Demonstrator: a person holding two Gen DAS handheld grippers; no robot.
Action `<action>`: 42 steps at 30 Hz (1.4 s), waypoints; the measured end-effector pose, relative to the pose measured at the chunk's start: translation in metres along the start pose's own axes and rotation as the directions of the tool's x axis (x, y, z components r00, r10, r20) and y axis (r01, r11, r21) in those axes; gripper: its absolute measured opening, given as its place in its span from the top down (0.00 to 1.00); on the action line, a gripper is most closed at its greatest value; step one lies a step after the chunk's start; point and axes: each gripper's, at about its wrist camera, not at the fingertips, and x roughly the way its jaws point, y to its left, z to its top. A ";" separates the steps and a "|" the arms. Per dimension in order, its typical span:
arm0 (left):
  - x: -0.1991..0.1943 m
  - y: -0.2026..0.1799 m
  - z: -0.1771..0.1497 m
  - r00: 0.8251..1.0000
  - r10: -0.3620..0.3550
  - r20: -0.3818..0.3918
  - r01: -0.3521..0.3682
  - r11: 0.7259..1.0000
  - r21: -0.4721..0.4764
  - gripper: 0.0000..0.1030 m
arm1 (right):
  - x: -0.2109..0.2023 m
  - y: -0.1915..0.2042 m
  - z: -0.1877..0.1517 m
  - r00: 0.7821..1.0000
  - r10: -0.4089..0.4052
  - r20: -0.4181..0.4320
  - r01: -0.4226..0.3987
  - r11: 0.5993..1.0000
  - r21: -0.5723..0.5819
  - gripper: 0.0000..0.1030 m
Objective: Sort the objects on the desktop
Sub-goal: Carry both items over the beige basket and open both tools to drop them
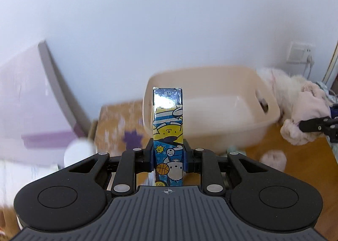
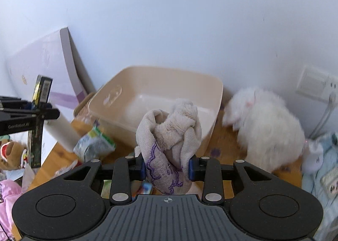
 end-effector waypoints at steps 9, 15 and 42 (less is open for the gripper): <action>0.039 -0.017 0.051 0.994 0.045 0.102 -0.054 0.995 0.089 0.77 | 0.031 -0.006 0.047 0.998 -0.042 0.048 0.042 0.999 -0.007 0.68; 0.084 -0.042 0.068 0.994 0.059 0.096 -0.074 0.985 0.153 0.77 | 0.065 -0.008 0.069 0.994 -0.095 0.057 0.094 0.995 0.017 0.68; 0.176 -0.068 0.022 0.995 0.028 -0.101 -0.007 0.980 0.198 0.26 | 0.154 -0.009 0.058 0.977 -0.160 -0.144 0.174 0.981 0.091 0.25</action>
